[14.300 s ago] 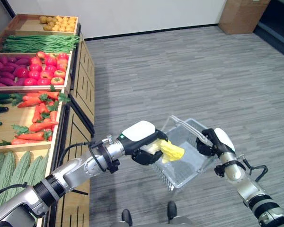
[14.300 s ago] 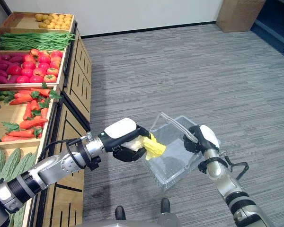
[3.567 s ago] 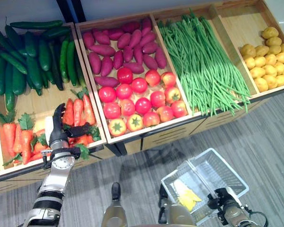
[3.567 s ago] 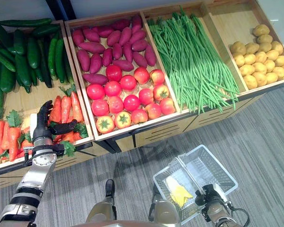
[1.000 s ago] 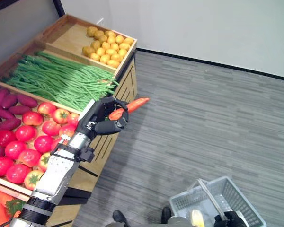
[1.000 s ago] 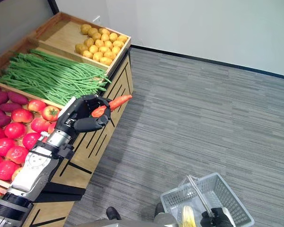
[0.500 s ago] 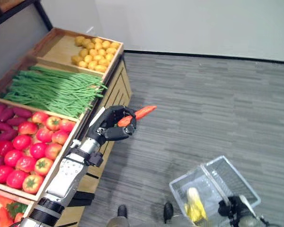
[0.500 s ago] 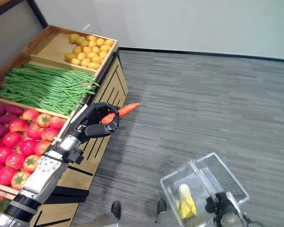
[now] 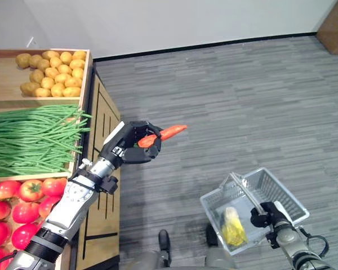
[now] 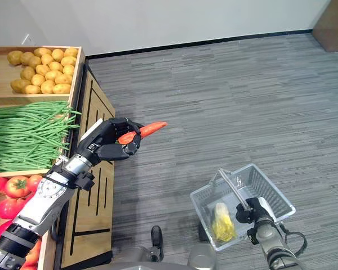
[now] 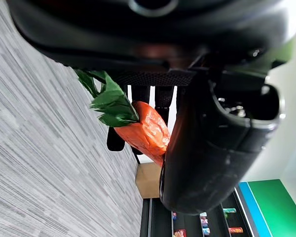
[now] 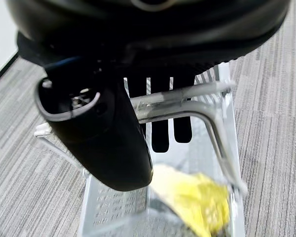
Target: Get the vegetables into the basket
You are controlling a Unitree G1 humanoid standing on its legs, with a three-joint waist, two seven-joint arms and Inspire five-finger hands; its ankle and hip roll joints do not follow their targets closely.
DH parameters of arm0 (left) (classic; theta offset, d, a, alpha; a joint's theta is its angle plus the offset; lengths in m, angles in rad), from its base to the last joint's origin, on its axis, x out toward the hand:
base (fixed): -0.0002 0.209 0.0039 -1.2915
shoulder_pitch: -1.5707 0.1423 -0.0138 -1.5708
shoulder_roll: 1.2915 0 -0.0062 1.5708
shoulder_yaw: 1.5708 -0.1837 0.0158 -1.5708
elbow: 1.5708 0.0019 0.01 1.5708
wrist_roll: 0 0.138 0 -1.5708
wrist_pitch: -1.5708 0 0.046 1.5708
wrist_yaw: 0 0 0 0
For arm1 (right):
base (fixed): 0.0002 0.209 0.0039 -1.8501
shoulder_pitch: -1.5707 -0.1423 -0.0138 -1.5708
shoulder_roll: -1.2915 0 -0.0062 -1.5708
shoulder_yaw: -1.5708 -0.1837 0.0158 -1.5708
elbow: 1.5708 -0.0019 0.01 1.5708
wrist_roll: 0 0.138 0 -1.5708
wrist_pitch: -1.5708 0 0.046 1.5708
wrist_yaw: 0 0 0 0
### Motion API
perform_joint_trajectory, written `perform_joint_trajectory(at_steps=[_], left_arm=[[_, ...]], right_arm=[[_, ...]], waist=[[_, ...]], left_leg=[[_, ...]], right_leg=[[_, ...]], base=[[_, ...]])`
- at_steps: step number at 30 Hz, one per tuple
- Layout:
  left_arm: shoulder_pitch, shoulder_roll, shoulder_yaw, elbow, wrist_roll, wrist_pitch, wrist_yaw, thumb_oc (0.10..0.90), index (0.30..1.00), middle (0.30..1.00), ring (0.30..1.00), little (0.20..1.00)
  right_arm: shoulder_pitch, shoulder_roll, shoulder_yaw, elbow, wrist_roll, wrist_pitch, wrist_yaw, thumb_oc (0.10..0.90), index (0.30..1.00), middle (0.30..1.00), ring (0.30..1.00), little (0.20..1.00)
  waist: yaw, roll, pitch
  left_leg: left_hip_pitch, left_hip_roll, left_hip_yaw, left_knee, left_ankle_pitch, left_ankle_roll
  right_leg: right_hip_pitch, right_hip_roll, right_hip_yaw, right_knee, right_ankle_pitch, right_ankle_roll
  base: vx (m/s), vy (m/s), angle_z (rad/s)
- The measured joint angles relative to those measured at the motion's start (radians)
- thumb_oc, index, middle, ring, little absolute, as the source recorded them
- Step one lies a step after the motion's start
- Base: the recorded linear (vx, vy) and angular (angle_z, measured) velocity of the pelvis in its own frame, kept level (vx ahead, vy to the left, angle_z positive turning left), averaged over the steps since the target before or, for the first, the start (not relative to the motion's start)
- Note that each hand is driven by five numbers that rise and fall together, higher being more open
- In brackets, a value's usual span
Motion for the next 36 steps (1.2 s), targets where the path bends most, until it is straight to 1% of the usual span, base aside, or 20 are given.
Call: perform_joint_trajectory(at_steps=[3, 5, 6, 7, 8, 9, 10, 11, 12, 14, 16, 21, 26, 27, 30, 35, 36], left_arm=[[0.003, 0.004, -0.001, 0.000, 0.001, 0.001, -0.006, 0.400, 0.300, 0.300, 0.300, 0.300], [-0.008, 0.041, -0.027, -0.002, 0.004, 0.001, -0.007, 0.400, 0.300, 0.300, 0.300, 0.300], [-0.025, 0.047, -0.055, -0.005, 0.026, 0.004, -0.019, 0.400, 0.300, 0.300, 0.300, 0.300], [-0.084, 0.078, -0.147, -0.011, 0.041, 0.004, -0.022, 0.400, 0.300, 0.300, 0.300, 0.300], [-0.097, 0.082, -0.187, -0.044, 0.070, 0.004, -0.028, 0.400, 0.300, 0.300, 0.300, 0.300], [-0.148, 0.071, -0.262, -0.047, 0.109, 0.005, -0.025, 0.400, 0.300, 0.300, 0.300, 0.300], [-0.210, -0.014, -0.367, -0.033, 0.148, 0.006, -0.019, 0.400, 0.300, 0.300, 0.300, 0.300], [-0.237, -0.078, -0.416, -0.033, 0.173, 0.006, -0.040, 0.400, 0.300, 0.300, 0.300, 0.300], [-0.265, -0.090, -0.434, -0.033, 0.180, 0.006, -0.045, 0.400, 0.300, 0.300, 0.300, 0.300], [-0.287, -0.085, -0.439, -0.032, 0.181, 0.006, -0.043, 0.400, 0.300, 0.300, 0.300, 0.300], [-0.285, -0.113, -0.430, 0.012, 0.197, 0.003, -0.036, 0.400, 0.300, 0.300, 0.300, 0.300], [-0.283, -0.110, -0.433, 0.099, 0.280, 0.011, -0.028, 0.400, 0.300, 0.300, 0.300, 0.300], [-0.281, -0.098, -0.433, 0.151, 0.360, 0.014, -0.001, 0.400, 0.300, 0.300, 0.300, 0.300], [-0.276, -0.096, -0.431, 0.181, 0.401, 0.014, 0.007, 0.400, 0.300, 0.300, 0.300, 0.300], [-0.222, -0.101, -0.378, 0.253, 0.506, 0.014, 0.048, 0.400, 0.300, 0.300, 0.300, 0.300], [-0.210, -0.103, -0.335, 0.261, 0.614, 0.015, 0.086, 0.400, 0.300, 0.300, 0.300, 0.300], [-0.210, -0.107, -0.324, 0.278, 0.652, 0.014, 0.099, 0.400, 0.300, 0.300, 0.300, 0.300]], right_arm=[[-0.013, -0.010, 0.012, -0.003, -0.002, 0.001, 0.006, 0.400, 0.300, 0.300, 0.300, 0.300], [-0.036, -0.060, 0.078, -0.071, -0.008, 0.002, 0.012, 0.400, 0.300, 0.300, 0.300, 0.300], [-0.059, -0.087, 0.085, -0.133, -0.011, 0.000, 0.012, 0.400, 0.300, 0.300, 0.300, 0.300], [-0.075, -0.138, 0.143, -0.271, -0.012, 0.014, 0.013, 0.400, 0.300, 0.300, 0.300, 0.300], [-0.073, -0.164, 0.169, -0.450, -0.021, 0.032, 0.020, 0.400, 0.300, 0.300, 0.300, 0.300], [-0.074, -0.176, 0.182, -0.631, -0.024, 0.032, 0.021, 0.400, 0.300, 0.300, 0.300, 0.300], [-0.112, -0.171, 0.199, -0.713, -0.023, -0.001, 0.020, 0.400, 0.300, 0.300, 0.300, 0.300], [-0.159, -0.158, 0.200, -0.688, -0.019, -0.026, 0.019, 0.400, 0.300, 0.300, 0.300, 0.300], [-0.197, -0.159, 0.201, -0.641, -0.018, -0.025, 0.019, 0.400, 0.300, 0.300, 0.300, 0.300], [-0.220, -0.159, 0.203, -0.615, -0.014, -0.023, 0.019, 0.400, 0.300, 0.300, 0.300, 0.300], [-0.239, -0.158, 0.218, -0.604, 0.002, -0.025, 0.019, 0.400, 0.300, 0.300, 0.300, 0.300], [-0.242, -0.129, 0.266, -0.603, 0.002, -0.026, 0.021, 0.400, 0.300, 0.300, 0.300, 0.300], [-0.236, -0.141, 0.319, -0.603, 0.000, -0.014, 0.055, 0.400, 0.300, 0.300, 0.300, 0.300], [-0.222, -0.143, 0.319, -0.604, 0.008, -0.014, 0.068, 0.400, 0.300, 0.300, 0.300, 0.300], [-0.164, -0.149, 0.317, -0.699, 0.112, -0.013, 0.089, 0.400, 0.300, 0.300, 0.300, 0.300], [-0.152, -0.152, 0.317, -0.786, 0.158, -0.013, 0.131, 0.400, 0.300, 0.300, 0.300, 0.300], [-0.152, -0.152, 0.317, -0.818, 0.161, -0.014, 0.150, 0.400, 0.300, 0.300, 0.300, 0.300]], waist=[[0.009, 0.000, 0.000], [-0.002, 0.000, -0.005], [-0.003, -0.003, -0.008], [-0.008, 0.001, -0.016], [-0.030, 0.002, -0.017], [-0.044, 0.007, -0.023], [-0.059, 0.012, -0.034], [-0.065, 0.015, -0.036], [-0.066, 0.023, -0.041], [-0.063, 0.032, -0.046], [-0.057, 0.045, -0.055], [-0.054, 0.046, -0.056], [-0.055, 0.045, -0.056], [-0.056, 0.044, -0.056], [-0.061, 0.043, -0.056], [-0.058, 0.040, -0.055], [-0.060, 0.033, -0.060]], left_leg=[[0.008, 0.020, -0.003, 0.000, 0.003, -0.007], [0.015, 0.046, -0.009, 0.000, 0.007, -0.024], [0.013, 0.061, -0.014, 0.000, 0.013, -0.039], [0.005, 0.082, -0.028, 0.000, 0.021, -0.055], [0.000, 0.095, -0.031, 0.000, 0.025, -0.062], [-0.005, 0.108, -0.025, 0.000, 0.029, -0.067], [0.002, 0.113, -0.015, 0.000, 0.029, -0.068], [0.006, 0.115, -0.010, 0.000, 0.029, -0.068], [0.007, 0.117, -0.010, 0.000, 0.029, -0.068], [0.006, 0.117, -0.010, 0.000, 0.029, -0.068], [0.006, 0.117, -0.009, 0.000, 0.028, -0.069], [0.005, 0.117, -0.008, 0.000, 0.028, -0.069], [0.004, 0.116, -0.007, 0.000, 0.028, -0.069], [0.003, 0.116, -0.006, 0.000, 0.028, -0.069], [0.001, 0.119, 0.009, 0.000, 0.028, -0.069], [0.002, 0.120, 0.012, 0.000, 0.028, -0.069], [0.004, 0.121, 0.016, 0.000, 0.028, -0.069]], right_leg=[[0.011, 0.023, 0.001, 0.001, -0.012, -0.013], [0.022, 0.049, -0.005, -0.003, -0.016, -0.019], [0.023, 0.062, -0.008, -0.004, -0.027, -0.036], [0.021, 0.084, -0.016, -0.004, -0.032, -0.046], [0.016, 0.096, -0.018, -0.004, -0.034, -0.054], [0.006, 0.110, -0.013, -0.004, -0.033, -0.059], [0.006, 0.117, 0.001, 0.001, -0.030, -0.066], [0.006, 0.119, 0.007, 0.001, -0.029, -0.067], [0.006, 0.120, 0.009, 0.001, -0.029, -0.067], [0.006, 0.121, 0.008, 0.001, -0.029, -0.068], [0.005, 0.121, 0.011, 0.001, -0.029, -0.068], [0.003, 0.121, 0.014, 0.001, -0.025, -0.074], [0.001, 0.120, 0.014, 0.001, -0.024, -0.075], [0.000, 0.120, 0.015, 0.001, -0.024, -0.075], [-0.010, 0.123, 0.027, 0.001, -0.021, -0.077], [-0.010, 0.125, 0.031, 0.001, -0.019, -0.076], [-0.010, 0.125, 0.034, 0.001, -0.019, -0.076]], base=[[0.07, -0.050, 0.02], [0.03, -0.084, 0.04], [0.02, -0.145, 0.17], [0.04, -0.146, 0.13], [0.05, -0.127, 0.02], [0.07, -0.086, -0.22], [0.05, -0.056, -0.36], [0.04, -0.050, -0.27], [0.02, -0.046, -0.12], [0.00, -0.019, 0.01], [0.00, 0.000, 0.00], [0.00, 0.000, 0.00], [0.00, 0.000, 0.00], [0.00, -0.005, -0.08], [0.01, -0.004, -0.14], [0.00, -0.002, -0.01], [0.01, -0.011, -0.07]])
